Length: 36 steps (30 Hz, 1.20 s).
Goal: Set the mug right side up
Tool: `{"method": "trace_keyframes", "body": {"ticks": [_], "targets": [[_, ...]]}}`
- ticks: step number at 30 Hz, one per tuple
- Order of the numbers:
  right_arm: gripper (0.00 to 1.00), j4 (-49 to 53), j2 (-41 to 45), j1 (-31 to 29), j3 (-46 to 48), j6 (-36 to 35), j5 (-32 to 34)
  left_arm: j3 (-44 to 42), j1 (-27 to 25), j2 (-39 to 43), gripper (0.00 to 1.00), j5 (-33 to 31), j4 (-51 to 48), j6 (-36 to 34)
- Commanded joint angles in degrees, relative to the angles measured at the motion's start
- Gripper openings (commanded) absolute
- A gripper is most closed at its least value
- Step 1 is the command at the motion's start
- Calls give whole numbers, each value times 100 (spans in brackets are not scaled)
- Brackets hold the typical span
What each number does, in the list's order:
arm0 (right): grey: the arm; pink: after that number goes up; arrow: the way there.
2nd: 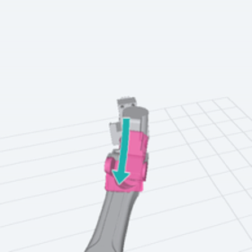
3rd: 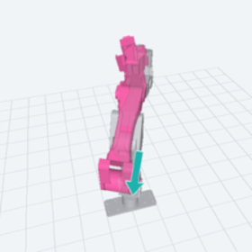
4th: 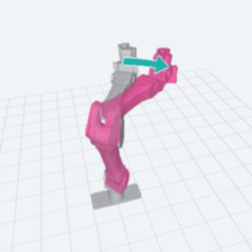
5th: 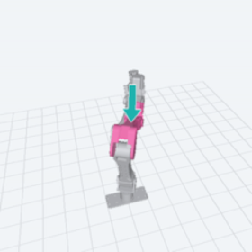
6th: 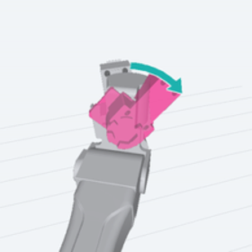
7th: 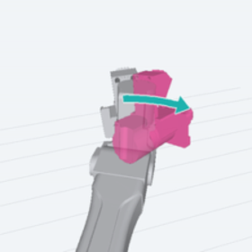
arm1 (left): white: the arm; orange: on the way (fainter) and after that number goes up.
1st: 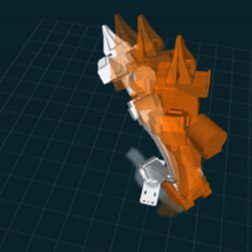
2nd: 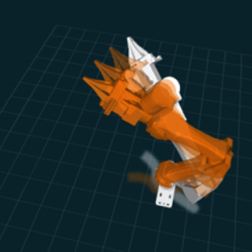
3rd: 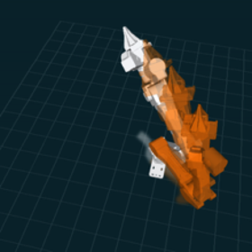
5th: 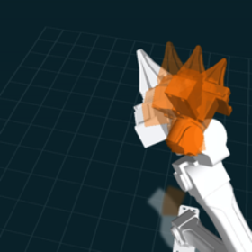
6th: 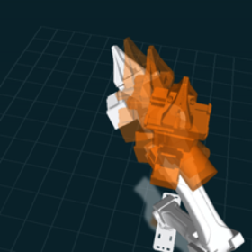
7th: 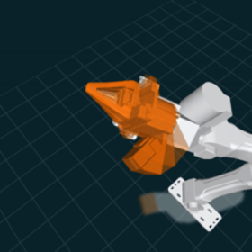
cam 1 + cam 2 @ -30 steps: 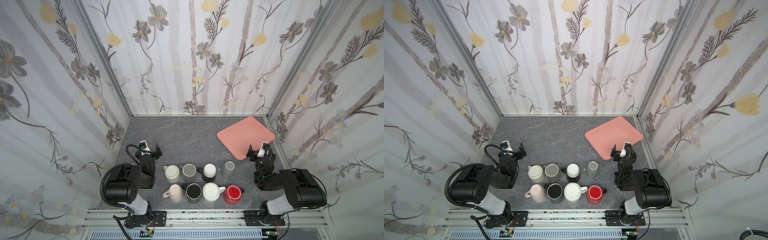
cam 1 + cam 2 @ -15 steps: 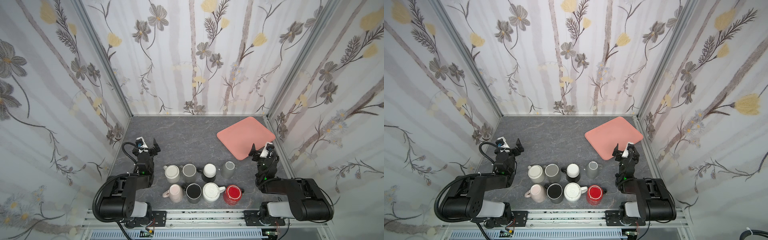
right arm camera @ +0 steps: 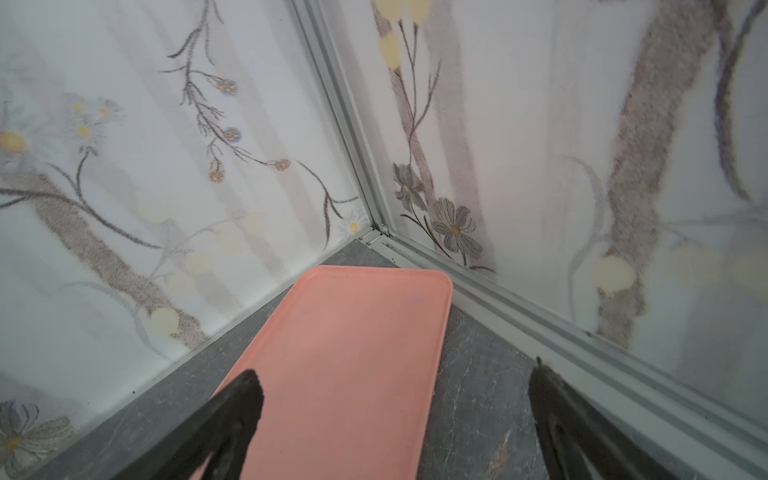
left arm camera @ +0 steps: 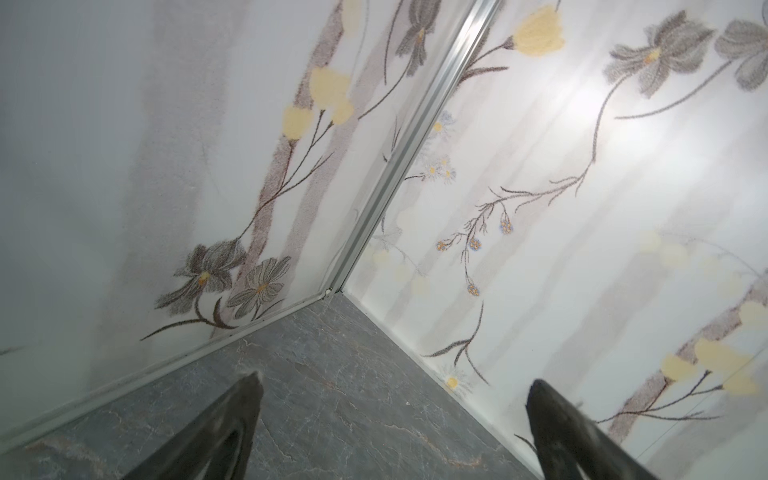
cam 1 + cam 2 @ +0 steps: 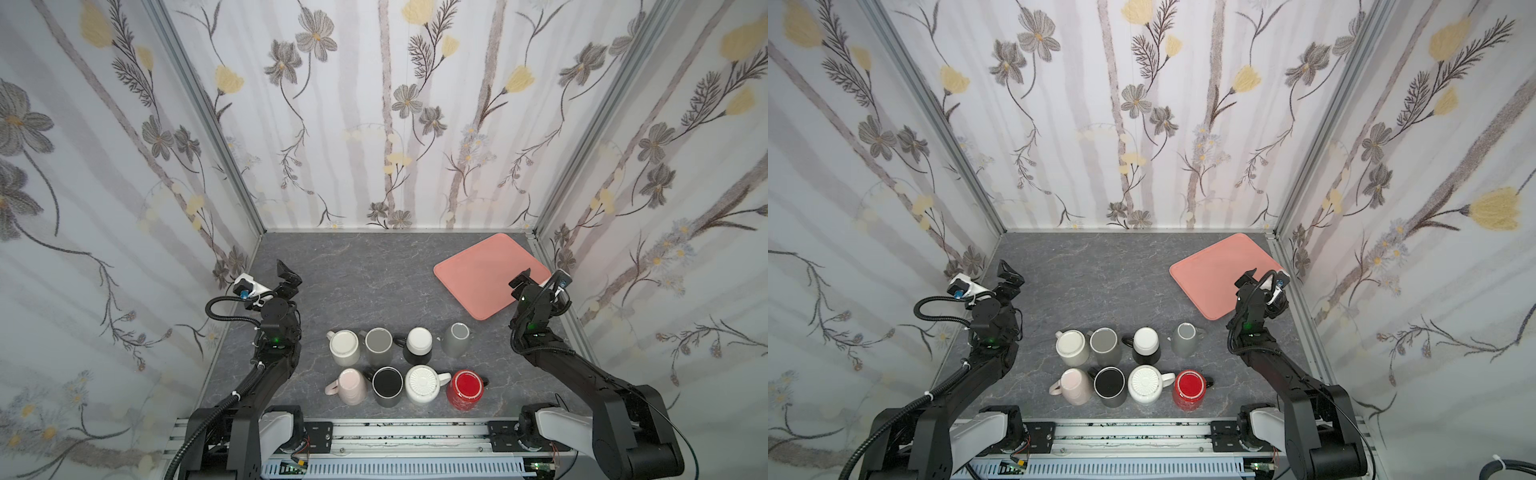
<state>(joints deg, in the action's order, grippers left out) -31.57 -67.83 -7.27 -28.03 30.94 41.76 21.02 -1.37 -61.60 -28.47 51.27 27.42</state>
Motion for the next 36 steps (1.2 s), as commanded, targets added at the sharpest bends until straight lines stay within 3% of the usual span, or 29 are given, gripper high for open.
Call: {"method": "trace_keyframes", "body": {"ticks": [1, 4, 7, 10, 15, 22, 24, 30, 36], "targets": [[100, 750, 64, 50, 150, 1075, -639, -128, 31, 227, 100, 162, -240, 859], [99, -11, 328, 22, 721, 1361, -1008, -325, 48, 470, 100, 317, -439, 1361], [100, -747, 598, 24, 1098, 1053, -1669, -607, 113, 707, 100, 295, -419, 1928], [100, -1315, 713, 19, 1315, 790, -2249, -532, 137, 722, 100, 686, -413, 2009], [100, -1781, 715, 44, 1568, 1031, -2435, -174, 146, 685, 100, 1282, -895, 2078], [99, -788, 340, 27, 858, 419, -3644, -456, 124, 665, 100, 1875, -299, 2541], [100, -98, 141, -8, 417, 269, -3881, -399, 128, 674, 100, 2028, -401, 2762], [100, 1654, -778, -379, -808, -483, -4148, -218, -41, 709, 99, 2607, -701, 2858], [84, 3400, -2268, -695, -2411, -999, -4345, 327, -501, 451, 91, 3299, -1536, 2504]]}}
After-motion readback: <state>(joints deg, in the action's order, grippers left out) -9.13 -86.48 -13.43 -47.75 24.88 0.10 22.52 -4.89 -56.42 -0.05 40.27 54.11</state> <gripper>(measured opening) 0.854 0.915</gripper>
